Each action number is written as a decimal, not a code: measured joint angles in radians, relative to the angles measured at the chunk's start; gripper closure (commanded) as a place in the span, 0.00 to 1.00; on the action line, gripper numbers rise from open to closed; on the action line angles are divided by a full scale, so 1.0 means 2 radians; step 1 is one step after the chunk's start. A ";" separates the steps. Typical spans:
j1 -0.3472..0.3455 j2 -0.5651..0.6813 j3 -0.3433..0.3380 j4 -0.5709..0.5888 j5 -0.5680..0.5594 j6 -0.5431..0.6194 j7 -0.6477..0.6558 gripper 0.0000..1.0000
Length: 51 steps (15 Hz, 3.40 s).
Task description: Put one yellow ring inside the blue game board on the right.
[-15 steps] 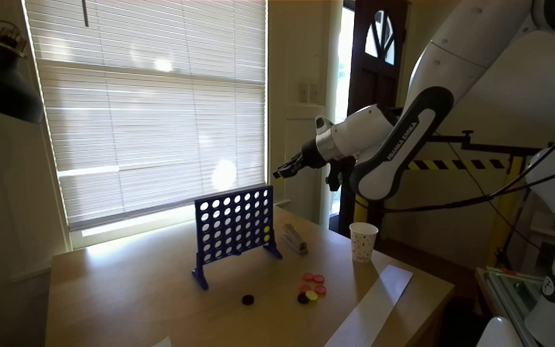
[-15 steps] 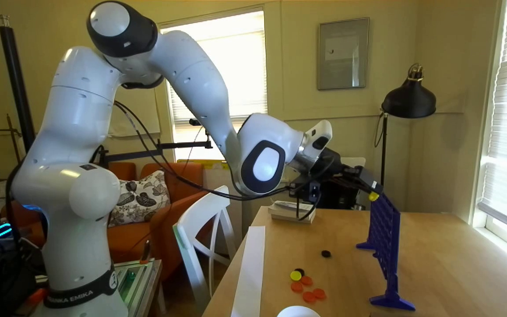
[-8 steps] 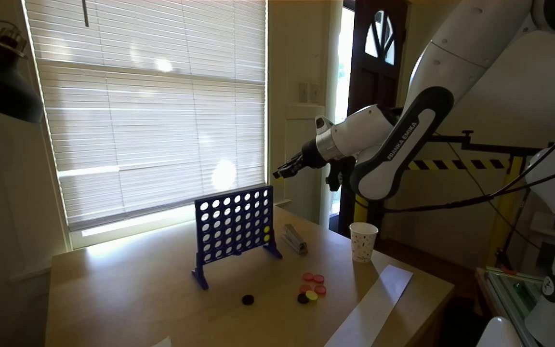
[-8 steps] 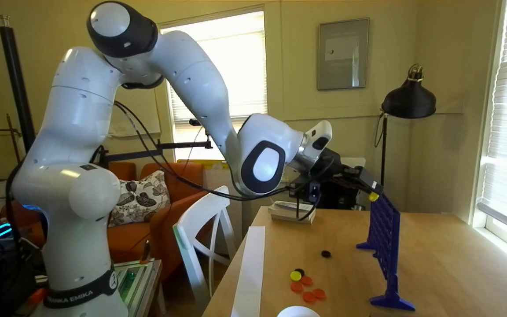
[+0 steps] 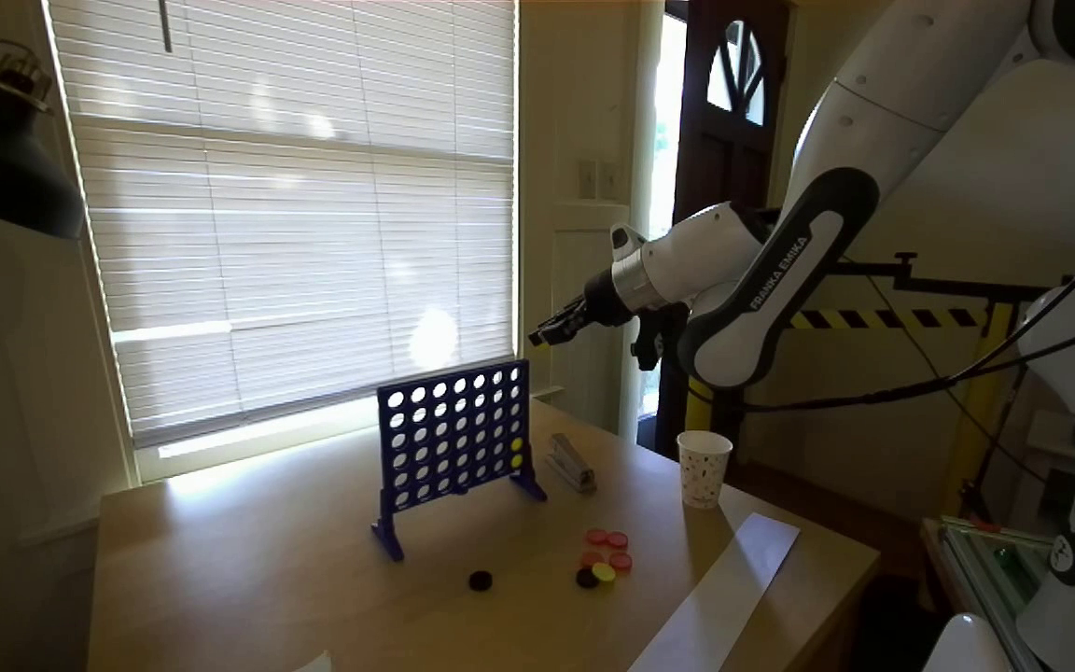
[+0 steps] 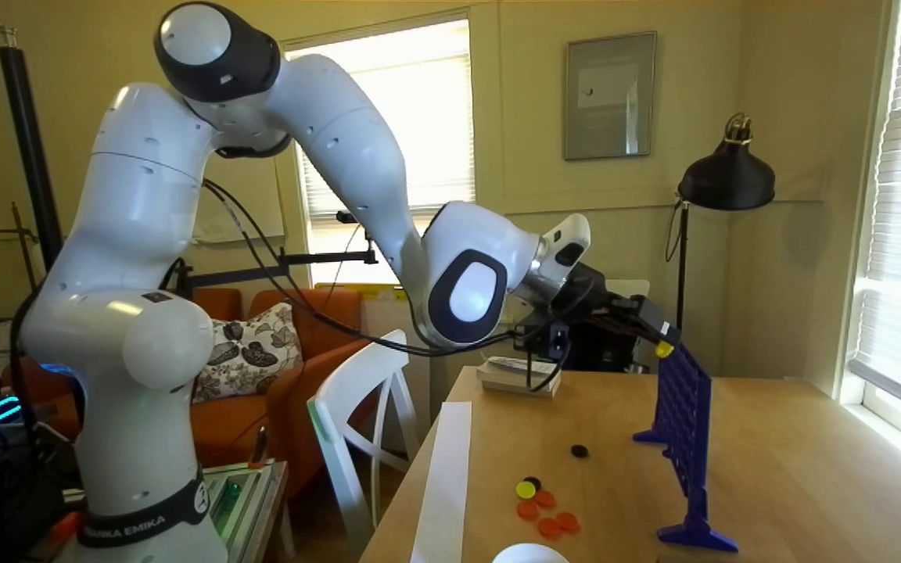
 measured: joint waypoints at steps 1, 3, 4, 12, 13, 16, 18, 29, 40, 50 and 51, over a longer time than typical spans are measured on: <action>0.000 0.000 0.000 0.000 0.000 0.000 0.000 0.66; 0.000 0.000 0.000 0.000 0.000 0.000 0.000 0.66; 0.000 0.000 0.000 0.000 0.000 0.000 0.000 0.66; 0.000 0.000 0.000 0.000 0.000 0.000 0.000 0.91; 0.000 0.000 0.000 0.000 0.000 0.000 0.000 0.91; -0.002 0.000 0.000 0.000 0.000 0.000 0.000 0.91; -0.008 0.000 0.003 0.001 -0.001 0.003 0.000 0.91; -0.335 -0.034 0.338 0.028 0.030 0.043 -0.098 0.91; -0.430 -0.034 0.432 0.033 0.043 0.047 -0.114 0.91; -0.400 -0.016 0.427 0.041 0.122 0.069 -0.142 0.91; -0.397 -0.012 0.427 0.045 0.128 0.069 -0.143 0.91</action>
